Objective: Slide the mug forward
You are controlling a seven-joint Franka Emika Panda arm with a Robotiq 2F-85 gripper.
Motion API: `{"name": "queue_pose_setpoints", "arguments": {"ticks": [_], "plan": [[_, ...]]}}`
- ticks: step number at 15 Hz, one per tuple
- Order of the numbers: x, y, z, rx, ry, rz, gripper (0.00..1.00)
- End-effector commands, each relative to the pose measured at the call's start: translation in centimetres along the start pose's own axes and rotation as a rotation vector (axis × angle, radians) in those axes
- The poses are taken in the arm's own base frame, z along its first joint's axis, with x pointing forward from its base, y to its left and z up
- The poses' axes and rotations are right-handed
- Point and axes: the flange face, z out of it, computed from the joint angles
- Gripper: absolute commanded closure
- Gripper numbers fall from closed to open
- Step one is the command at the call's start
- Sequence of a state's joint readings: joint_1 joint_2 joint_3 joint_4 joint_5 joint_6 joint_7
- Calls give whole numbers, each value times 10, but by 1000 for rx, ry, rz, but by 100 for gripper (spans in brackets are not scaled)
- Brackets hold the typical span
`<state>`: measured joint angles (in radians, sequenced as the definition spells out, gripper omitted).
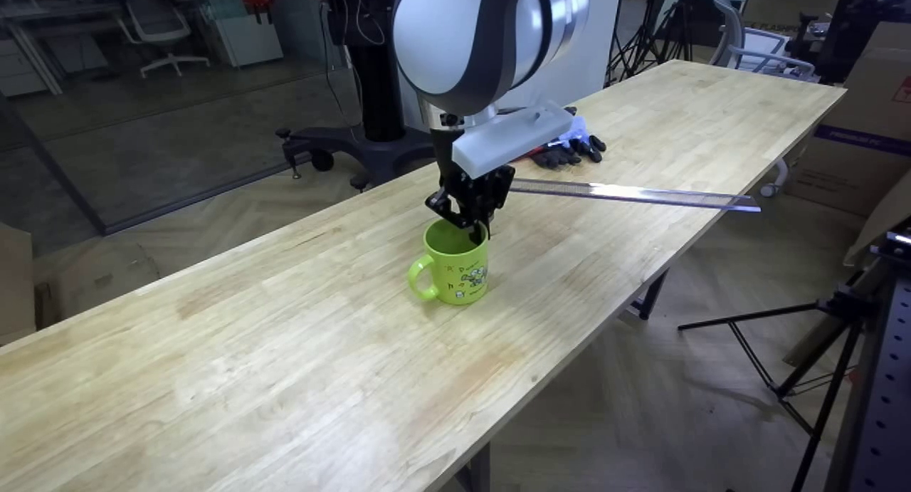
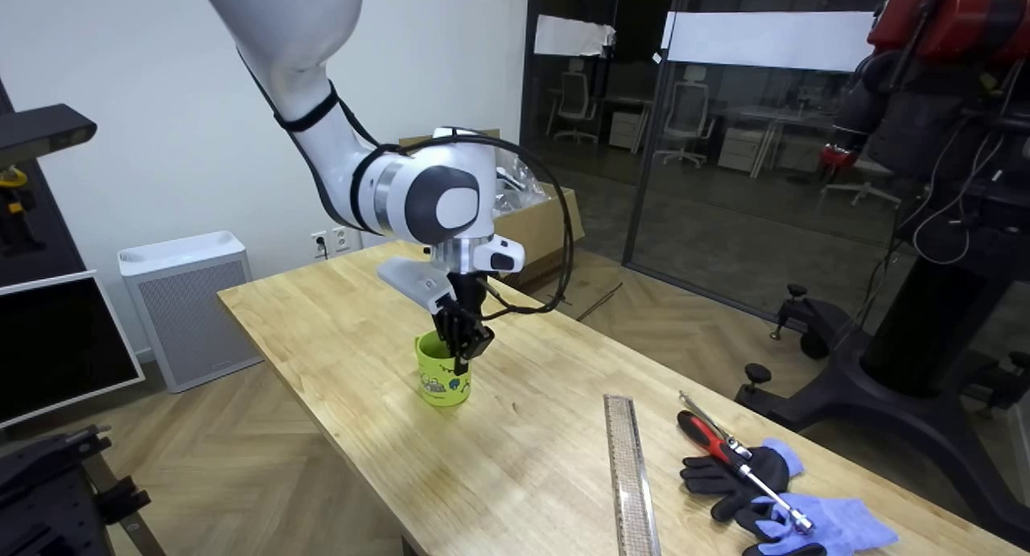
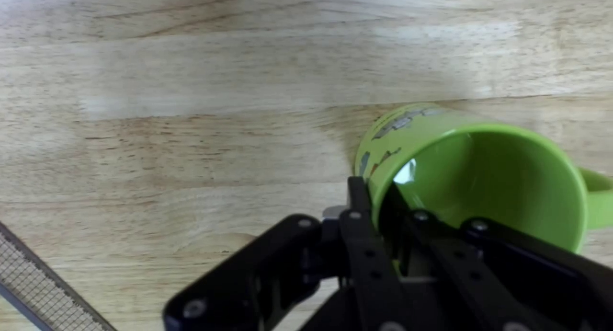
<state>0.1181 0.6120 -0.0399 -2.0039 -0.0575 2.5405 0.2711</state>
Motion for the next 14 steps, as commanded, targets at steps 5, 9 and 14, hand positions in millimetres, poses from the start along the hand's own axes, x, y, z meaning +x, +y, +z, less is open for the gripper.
{"name": "queue_pose_setpoints", "arguments": {"ticks": [5,9,14], "plan": [[-11,2,-1,-3,-35,25,97],[-37,26,1,-8,-64,144,97],[-79,67,3,-17,-92,321,97]]}}
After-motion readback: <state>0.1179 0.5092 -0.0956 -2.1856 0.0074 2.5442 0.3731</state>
